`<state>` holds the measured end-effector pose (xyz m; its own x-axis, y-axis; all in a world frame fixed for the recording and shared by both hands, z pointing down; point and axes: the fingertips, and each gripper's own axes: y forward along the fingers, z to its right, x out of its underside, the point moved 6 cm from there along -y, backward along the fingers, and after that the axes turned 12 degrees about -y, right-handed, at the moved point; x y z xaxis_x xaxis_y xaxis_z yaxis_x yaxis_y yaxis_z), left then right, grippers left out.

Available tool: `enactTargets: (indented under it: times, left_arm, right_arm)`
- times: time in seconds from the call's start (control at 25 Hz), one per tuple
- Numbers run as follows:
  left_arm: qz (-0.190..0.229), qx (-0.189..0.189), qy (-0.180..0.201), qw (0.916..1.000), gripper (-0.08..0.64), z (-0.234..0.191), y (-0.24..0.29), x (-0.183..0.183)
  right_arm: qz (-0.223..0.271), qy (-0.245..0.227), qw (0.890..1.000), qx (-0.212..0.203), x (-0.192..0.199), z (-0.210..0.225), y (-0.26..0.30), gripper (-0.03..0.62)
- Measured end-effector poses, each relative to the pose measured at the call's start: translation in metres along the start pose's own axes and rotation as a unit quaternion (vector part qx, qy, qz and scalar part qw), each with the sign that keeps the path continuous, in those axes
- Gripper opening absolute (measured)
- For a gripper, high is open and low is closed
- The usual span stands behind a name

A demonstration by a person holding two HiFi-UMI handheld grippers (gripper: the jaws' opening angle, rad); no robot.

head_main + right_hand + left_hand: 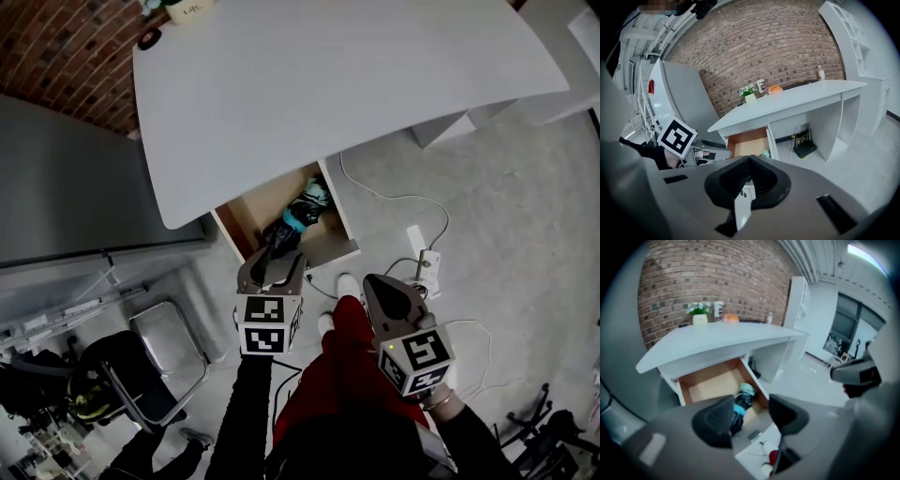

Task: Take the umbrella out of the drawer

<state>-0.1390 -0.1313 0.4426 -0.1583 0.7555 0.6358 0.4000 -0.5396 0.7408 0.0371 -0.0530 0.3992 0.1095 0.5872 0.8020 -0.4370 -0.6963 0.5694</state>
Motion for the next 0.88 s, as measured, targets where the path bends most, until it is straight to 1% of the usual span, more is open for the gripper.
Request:
enactTargets:
  times: [0.16, 0.36, 0.56, 0.76, 0.88]
  left_arm:
    - [-0.02, -0.002, 0.023, 0.9995, 0.244, 0.004, 0.019, 0.004]
    - [-0.04, -0.013, 0.053, 0.9977, 0.244, 0.006, 0.042, 0.01]
    - [-0.064, -0.023, 0.084, 0.9942, 0.253, 0.002, 0.065, 0.017]
    - [-0.081, -0.035, 0.092, 0.9919, 0.259, -0.007, 0.083, 0.021]
    - [-0.092, -0.039, 0.11, 0.9888, 0.265, -0.011, 0.095, 0.026]
  right_arm:
    - [-0.01, 0.01, 1.0, -0.011, 0.01, 0.001, 0.009, -0.002]
    - [-0.019, 0.026, 0.999, -0.012, 0.026, 0.009, 0.021, -0.002]
    - [-0.026, 0.046, 0.999, -0.006, 0.043, 0.02, 0.034, -0.002]
    - [-0.031, 0.068, 0.997, 0.007, 0.057, 0.033, 0.044, -0.002]
    - [-0.031, 0.079, 0.996, 0.01, 0.065, 0.036, 0.05, -0.002]
